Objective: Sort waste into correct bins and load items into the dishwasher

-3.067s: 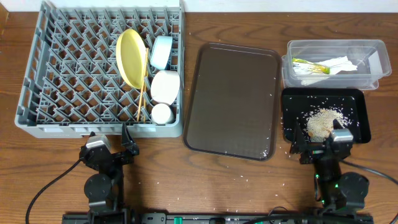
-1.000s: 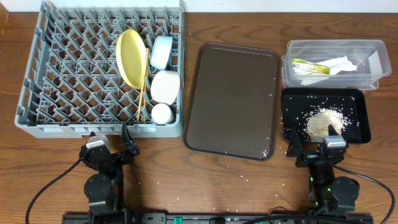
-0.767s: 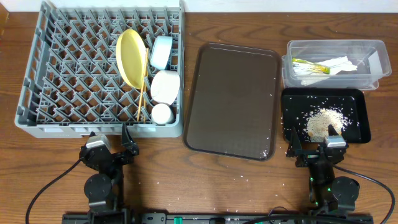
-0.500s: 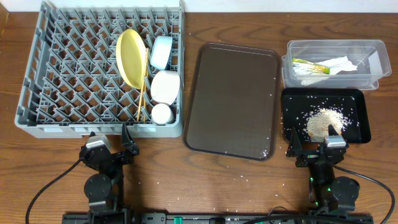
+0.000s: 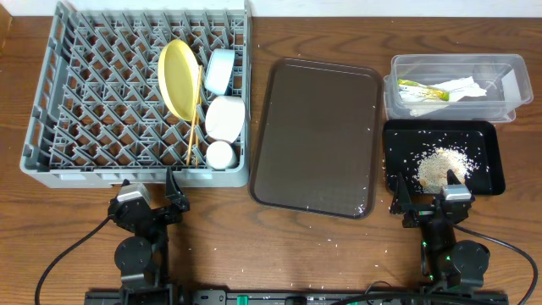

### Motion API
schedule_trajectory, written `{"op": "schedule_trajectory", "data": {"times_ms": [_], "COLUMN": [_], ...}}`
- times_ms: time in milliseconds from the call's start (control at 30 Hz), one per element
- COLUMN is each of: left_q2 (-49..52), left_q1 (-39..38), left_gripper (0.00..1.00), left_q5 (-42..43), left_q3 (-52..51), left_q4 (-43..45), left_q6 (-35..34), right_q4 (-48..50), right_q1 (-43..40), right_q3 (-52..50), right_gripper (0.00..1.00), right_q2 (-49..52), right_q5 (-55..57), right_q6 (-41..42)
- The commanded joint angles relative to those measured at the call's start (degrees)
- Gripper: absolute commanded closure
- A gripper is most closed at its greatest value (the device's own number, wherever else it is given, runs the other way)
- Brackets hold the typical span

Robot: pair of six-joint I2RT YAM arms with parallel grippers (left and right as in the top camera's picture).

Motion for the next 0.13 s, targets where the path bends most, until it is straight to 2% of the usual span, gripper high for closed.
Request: {"op": "schedule_trajectory", "data": {"times_ms": [0,100], "left_q2": [-0.4,-0.4], "left_q1": [0.2,0.2], "left_gripper": [0.09,0.09], "left_q5": [-0.3,-0.3], "left_q3": [-1.7,-1.7], "left_q4": [-1.3,-1.3], "left_q6": [0.5,0.5], "right_q4": [-0.3,-0.3], "right_q1": [0.6,0.6], "right_q3": [-0.1,-0.1], "right_gripper": [0.01,0.01], "right_q2": [-0.5,-0.5], "right_q5": [0.7,0.7], "right_q6": [0.4,0.4]}}
